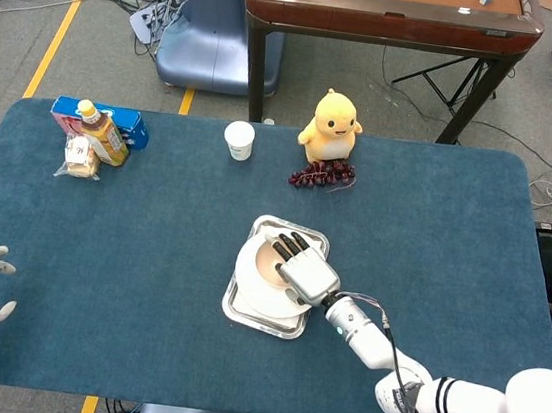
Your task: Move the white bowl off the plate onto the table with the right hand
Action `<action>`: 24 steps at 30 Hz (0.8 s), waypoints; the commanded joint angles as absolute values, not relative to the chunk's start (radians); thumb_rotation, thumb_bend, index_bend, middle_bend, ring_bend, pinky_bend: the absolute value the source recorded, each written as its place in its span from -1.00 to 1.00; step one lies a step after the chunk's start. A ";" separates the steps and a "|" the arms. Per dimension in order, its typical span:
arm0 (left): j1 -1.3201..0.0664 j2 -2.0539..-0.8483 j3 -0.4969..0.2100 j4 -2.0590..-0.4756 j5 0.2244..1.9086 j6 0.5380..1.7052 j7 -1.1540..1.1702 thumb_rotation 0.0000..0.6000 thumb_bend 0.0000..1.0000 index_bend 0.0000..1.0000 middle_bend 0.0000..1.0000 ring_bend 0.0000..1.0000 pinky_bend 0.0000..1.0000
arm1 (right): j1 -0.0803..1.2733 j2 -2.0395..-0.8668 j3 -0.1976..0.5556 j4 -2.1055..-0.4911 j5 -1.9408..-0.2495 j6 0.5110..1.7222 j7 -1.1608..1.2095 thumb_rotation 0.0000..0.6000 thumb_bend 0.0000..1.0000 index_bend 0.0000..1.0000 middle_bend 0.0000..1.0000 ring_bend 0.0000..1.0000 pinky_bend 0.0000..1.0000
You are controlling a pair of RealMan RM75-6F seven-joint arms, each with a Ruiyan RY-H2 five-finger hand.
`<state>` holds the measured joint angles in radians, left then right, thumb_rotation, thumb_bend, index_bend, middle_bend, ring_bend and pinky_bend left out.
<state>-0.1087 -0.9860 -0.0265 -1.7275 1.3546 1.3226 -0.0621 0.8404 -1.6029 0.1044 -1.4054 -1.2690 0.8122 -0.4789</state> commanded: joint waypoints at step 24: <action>-0.109 -0.985 -0.029 -1.729 1.349 1.320 -0.060 1.00 -0.51 -0.29 -0.65 -0.80 -0.28 | 0.851 -1.595 0.097 -1.423 -1.253 0.828 -0.488 1.00 -0.06 0.27 -0.96 -1.00 -0.88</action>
